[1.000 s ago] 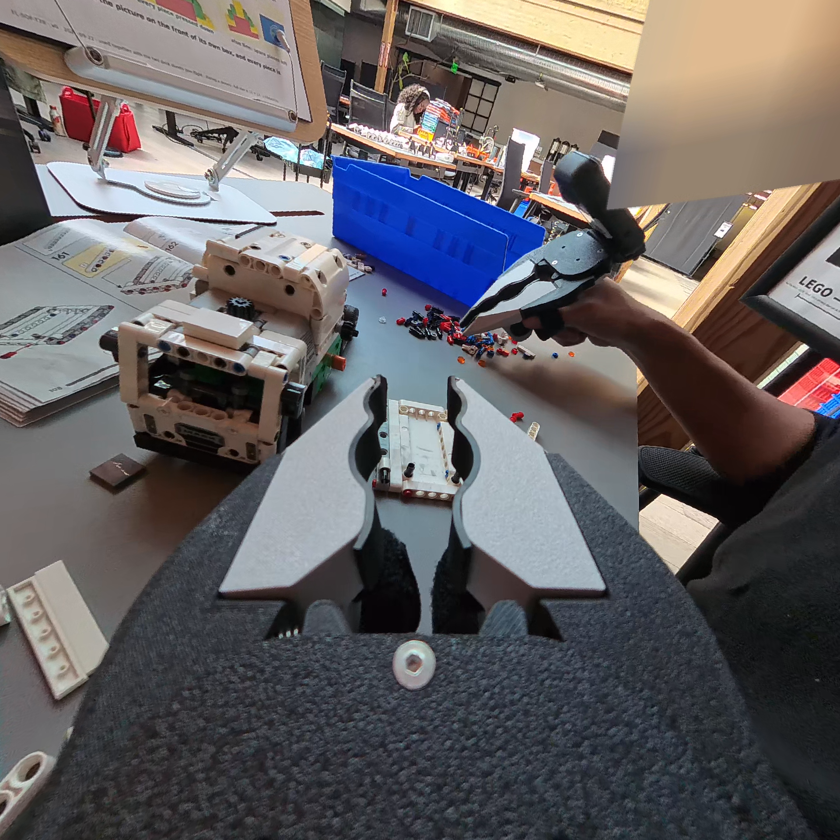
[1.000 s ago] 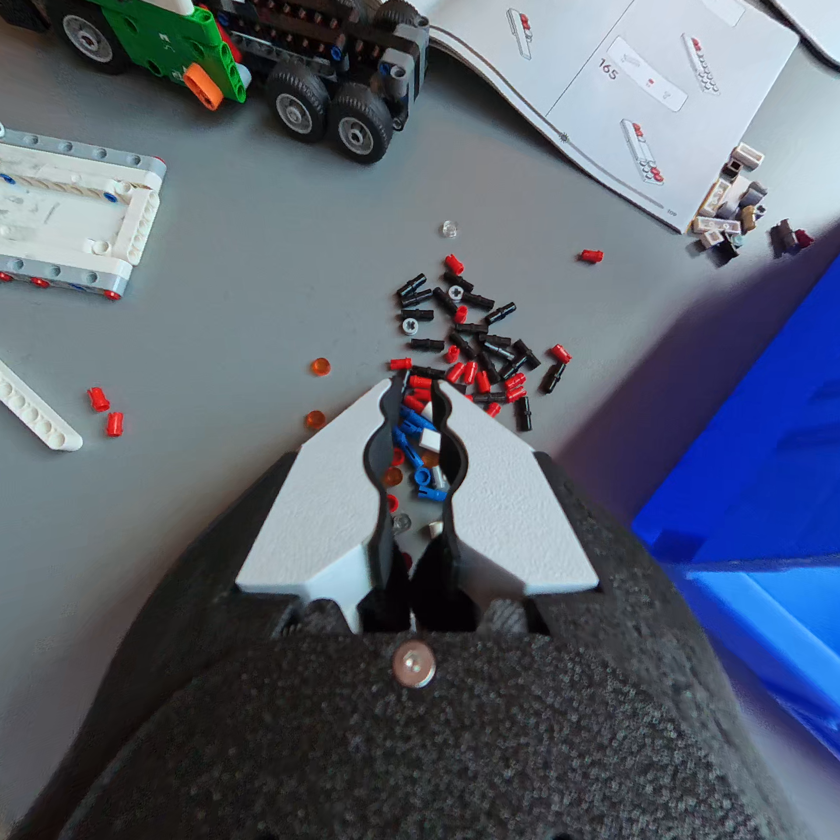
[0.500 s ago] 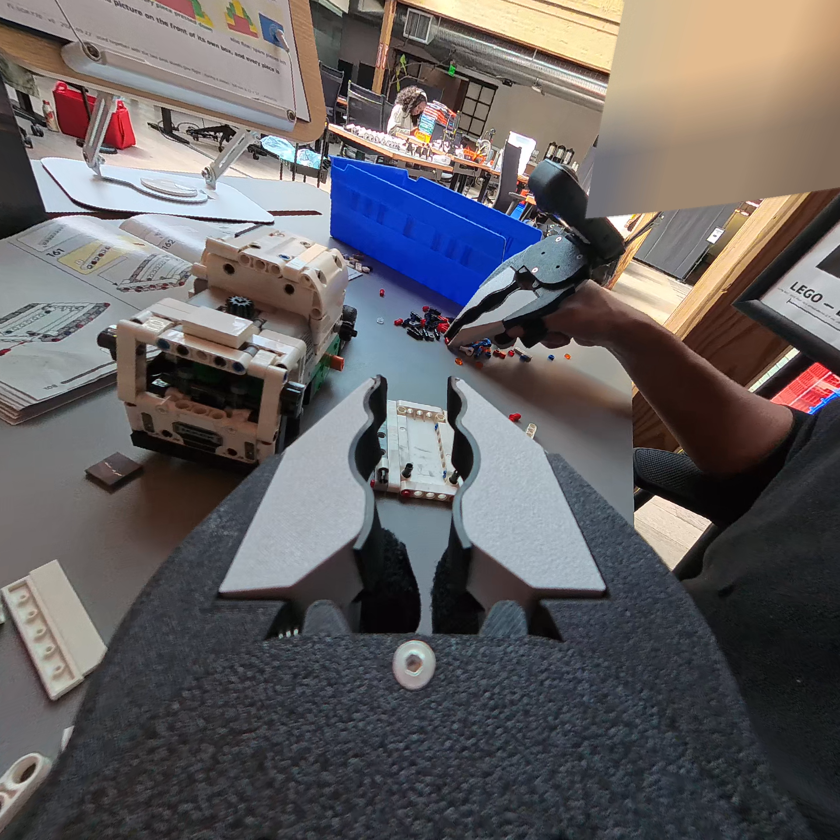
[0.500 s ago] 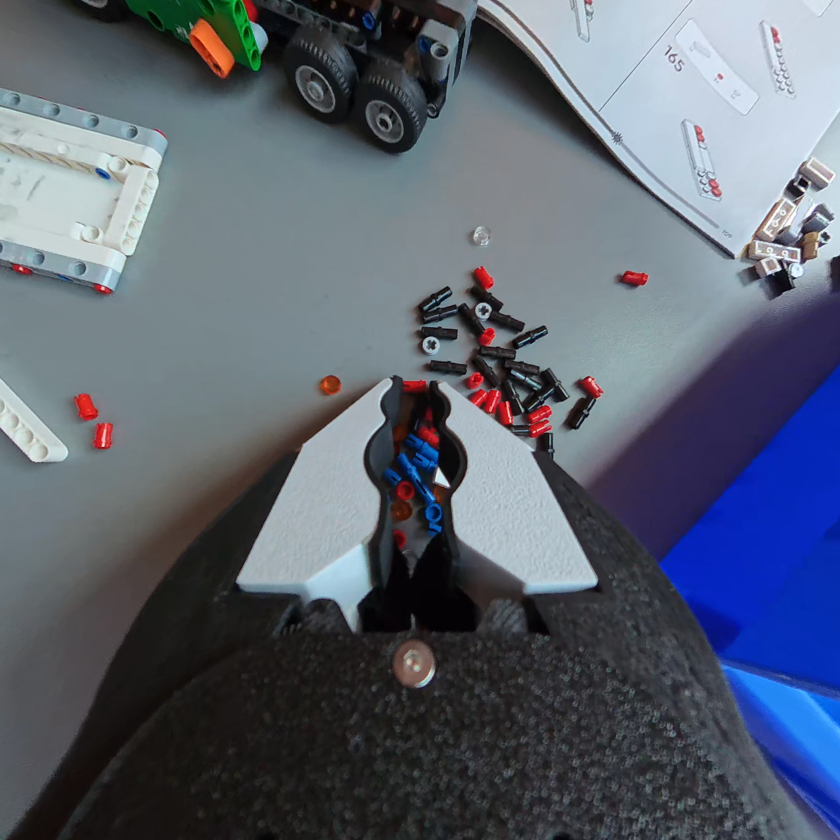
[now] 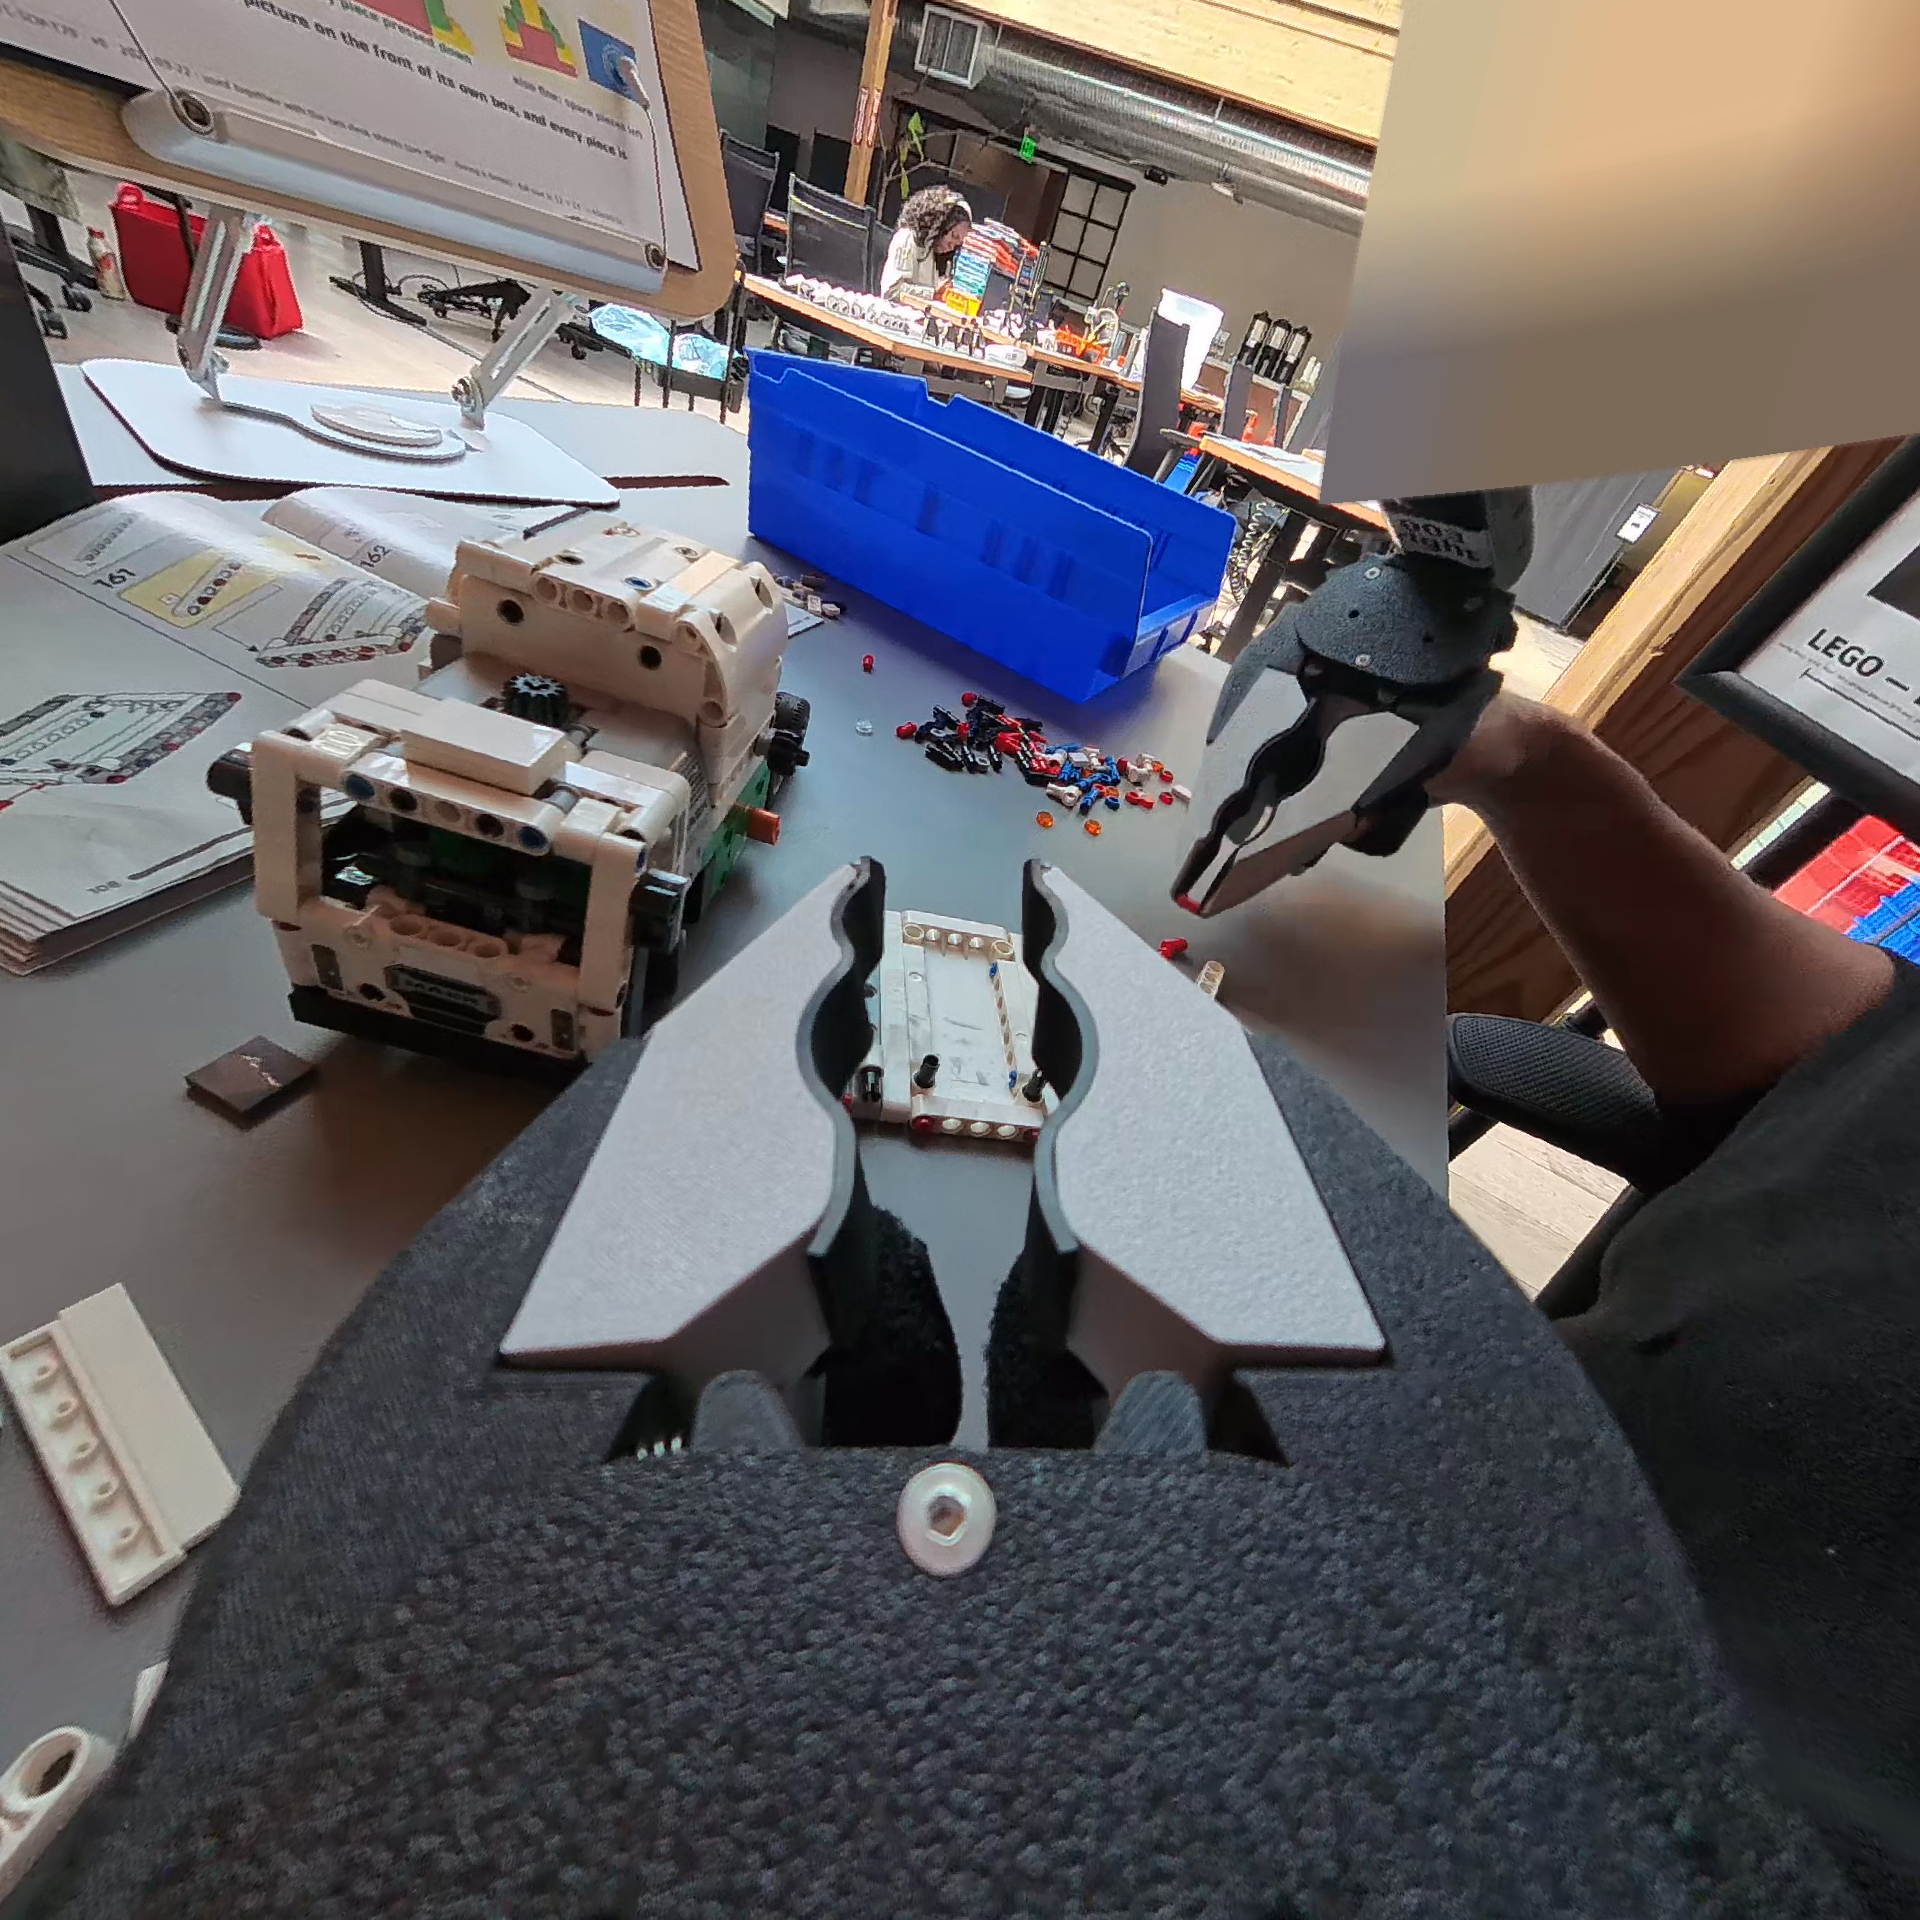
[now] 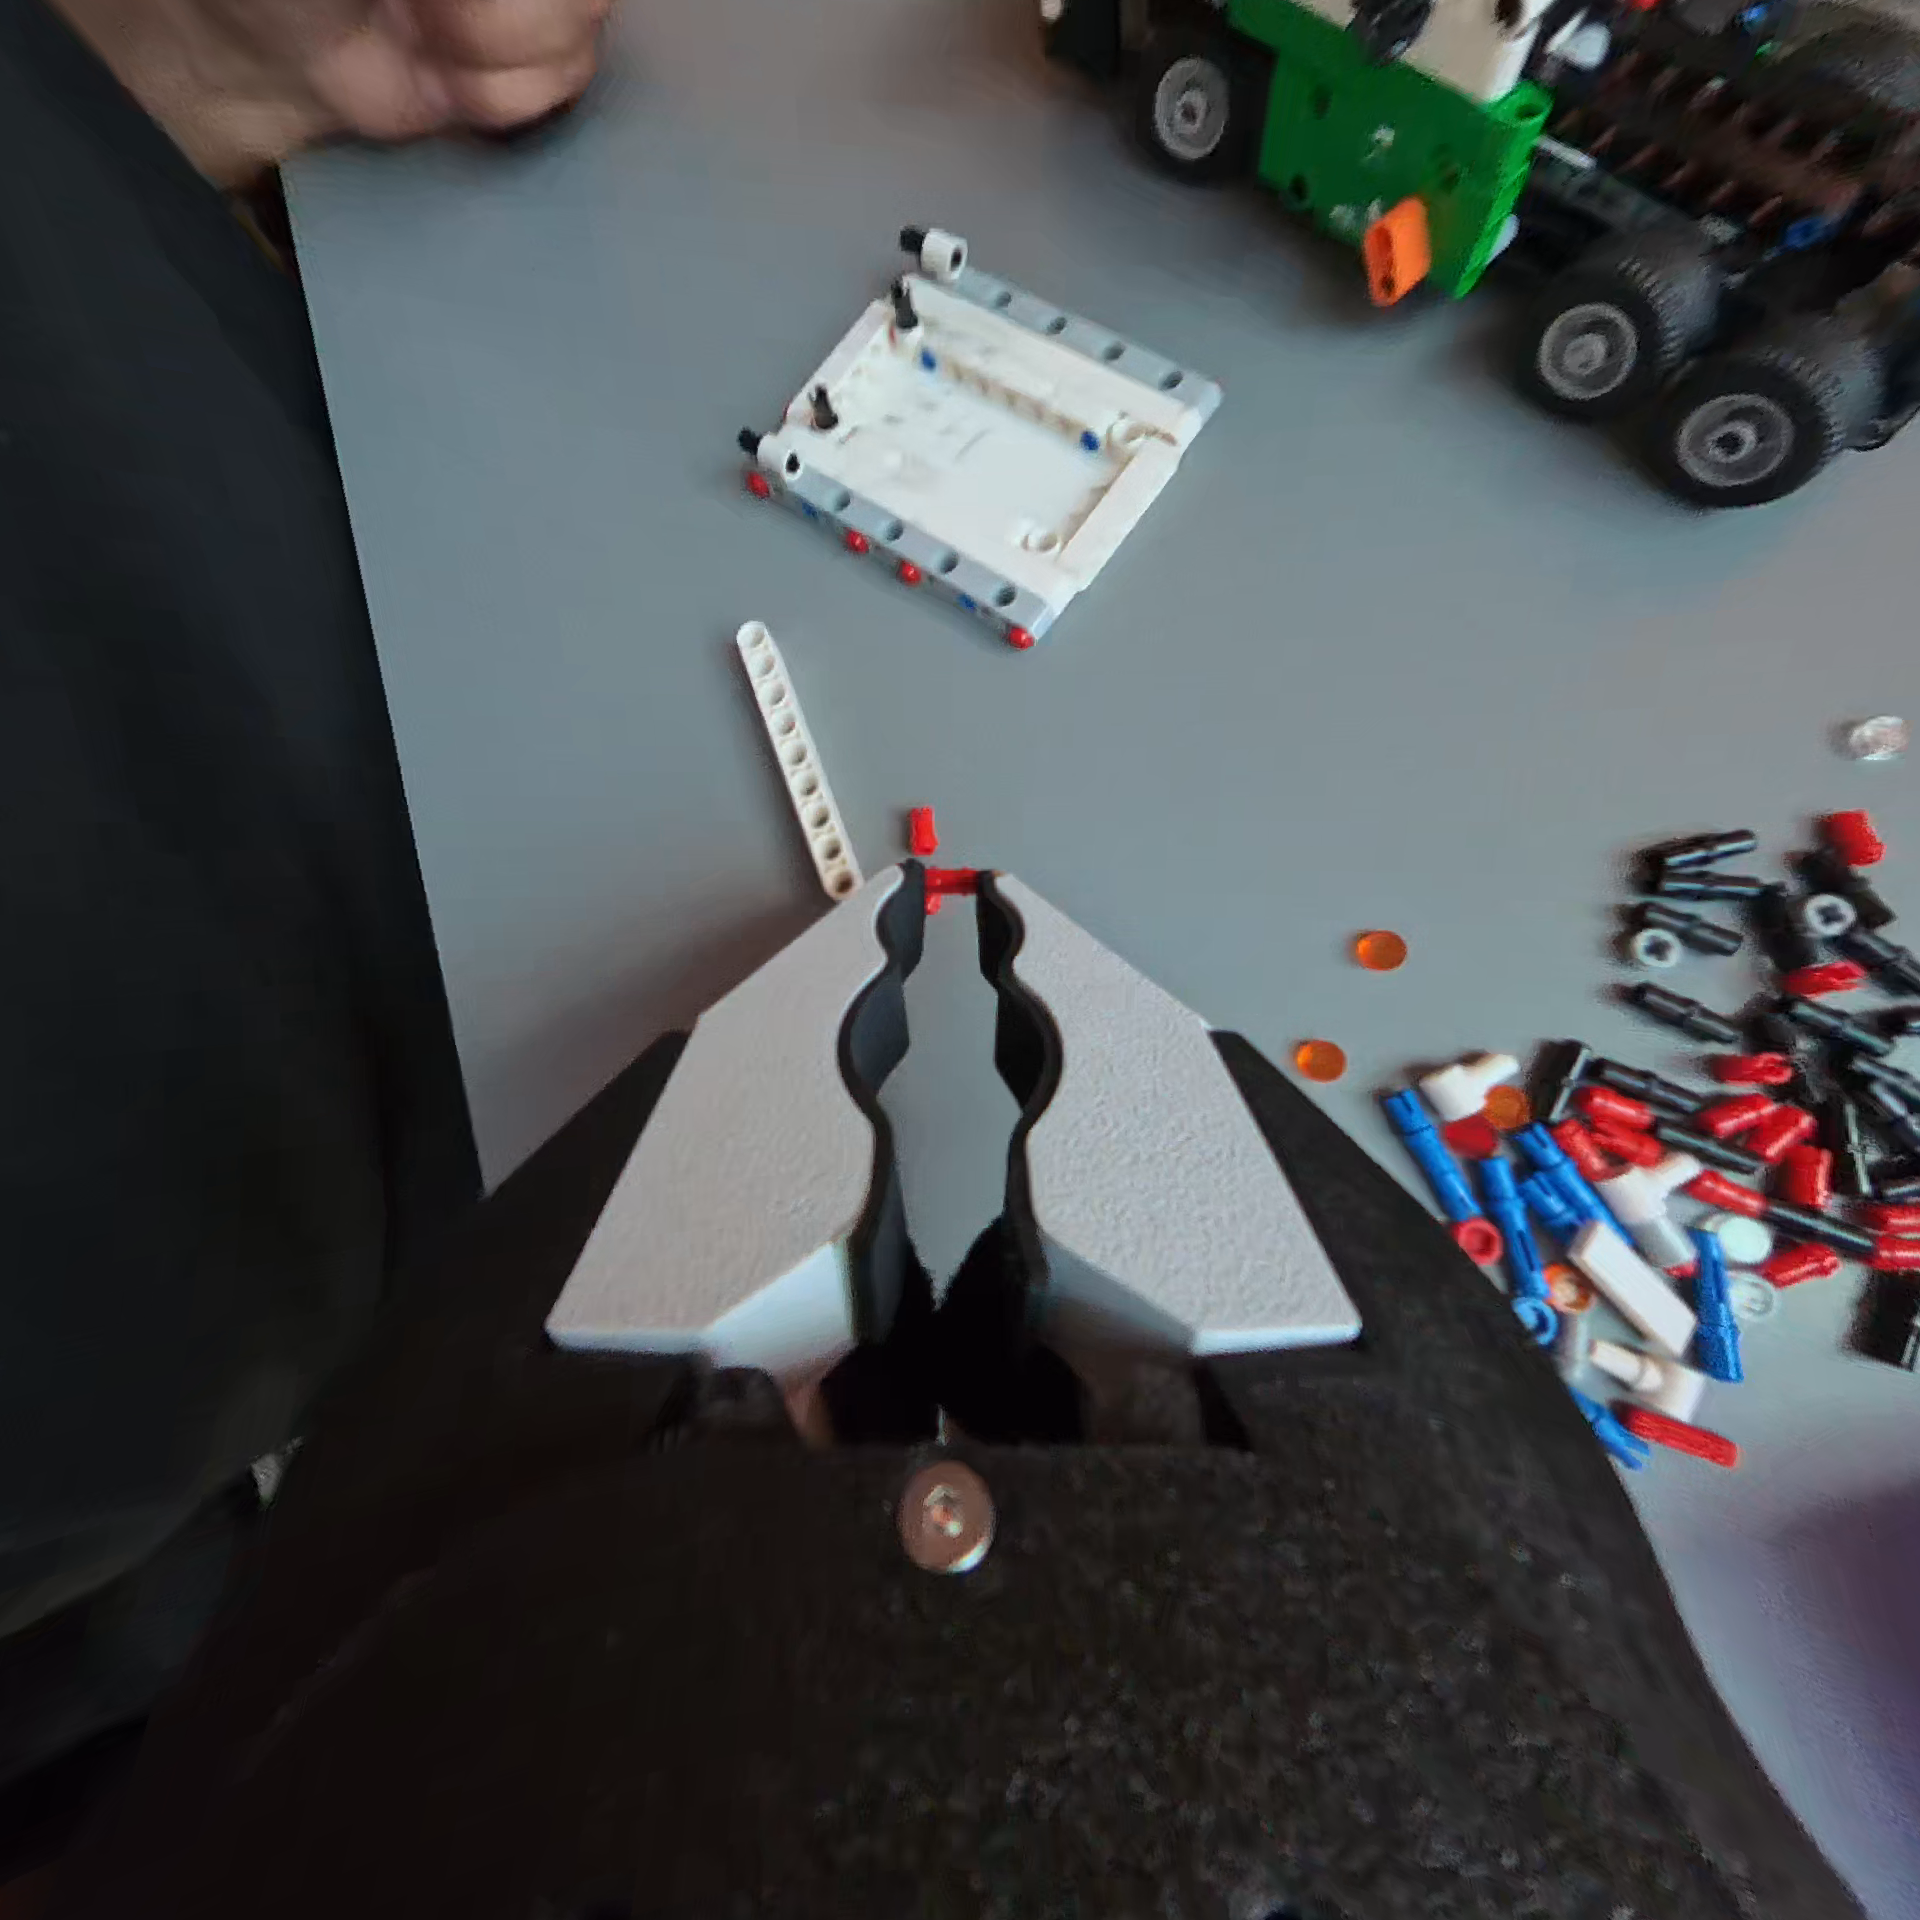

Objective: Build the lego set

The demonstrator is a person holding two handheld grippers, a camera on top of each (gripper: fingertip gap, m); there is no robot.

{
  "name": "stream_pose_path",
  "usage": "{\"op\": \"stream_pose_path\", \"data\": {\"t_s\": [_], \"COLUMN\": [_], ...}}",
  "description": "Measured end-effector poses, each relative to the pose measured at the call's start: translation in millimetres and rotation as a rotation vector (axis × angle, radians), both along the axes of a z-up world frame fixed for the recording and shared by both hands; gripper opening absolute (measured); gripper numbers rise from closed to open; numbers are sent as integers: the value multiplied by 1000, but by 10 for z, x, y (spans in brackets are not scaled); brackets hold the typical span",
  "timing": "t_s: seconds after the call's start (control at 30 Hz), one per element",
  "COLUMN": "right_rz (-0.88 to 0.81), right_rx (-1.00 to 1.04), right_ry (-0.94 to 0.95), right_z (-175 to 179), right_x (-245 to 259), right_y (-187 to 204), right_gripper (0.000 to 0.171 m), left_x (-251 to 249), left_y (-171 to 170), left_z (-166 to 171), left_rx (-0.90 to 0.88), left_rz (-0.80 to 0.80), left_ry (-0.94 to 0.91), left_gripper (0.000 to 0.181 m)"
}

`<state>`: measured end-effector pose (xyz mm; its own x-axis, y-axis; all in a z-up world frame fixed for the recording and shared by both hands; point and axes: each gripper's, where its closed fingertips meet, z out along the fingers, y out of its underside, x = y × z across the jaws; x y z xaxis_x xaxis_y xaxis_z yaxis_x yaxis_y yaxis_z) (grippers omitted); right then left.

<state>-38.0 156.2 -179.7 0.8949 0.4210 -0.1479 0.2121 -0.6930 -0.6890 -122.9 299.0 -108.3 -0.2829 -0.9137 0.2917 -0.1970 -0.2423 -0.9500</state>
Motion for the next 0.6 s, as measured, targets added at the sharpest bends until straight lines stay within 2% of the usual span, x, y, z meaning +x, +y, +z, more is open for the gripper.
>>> {"op": "stream_pose_path", "data": {"t_s": [0.13,0.47,0.6], "right_rz": [11,-19,-42], "right_rx": [-52,-37,41], "right_ry": [-74,-88,-88], "right_z": [-192,-182,0], "right_x": [-37,30,146], "right_y": [-46,-4,82], "right_gripper": [9,12,14], "left_x": [-2,-7,-2], "left_y": [-19,-33,-34], "left_z": [-5,-6,-13], "left_rx": [11,13,12], "left_rz": [-4,-10,-10], "left_ry": [1,2,7], "left_gripper": [24,24,24]}}
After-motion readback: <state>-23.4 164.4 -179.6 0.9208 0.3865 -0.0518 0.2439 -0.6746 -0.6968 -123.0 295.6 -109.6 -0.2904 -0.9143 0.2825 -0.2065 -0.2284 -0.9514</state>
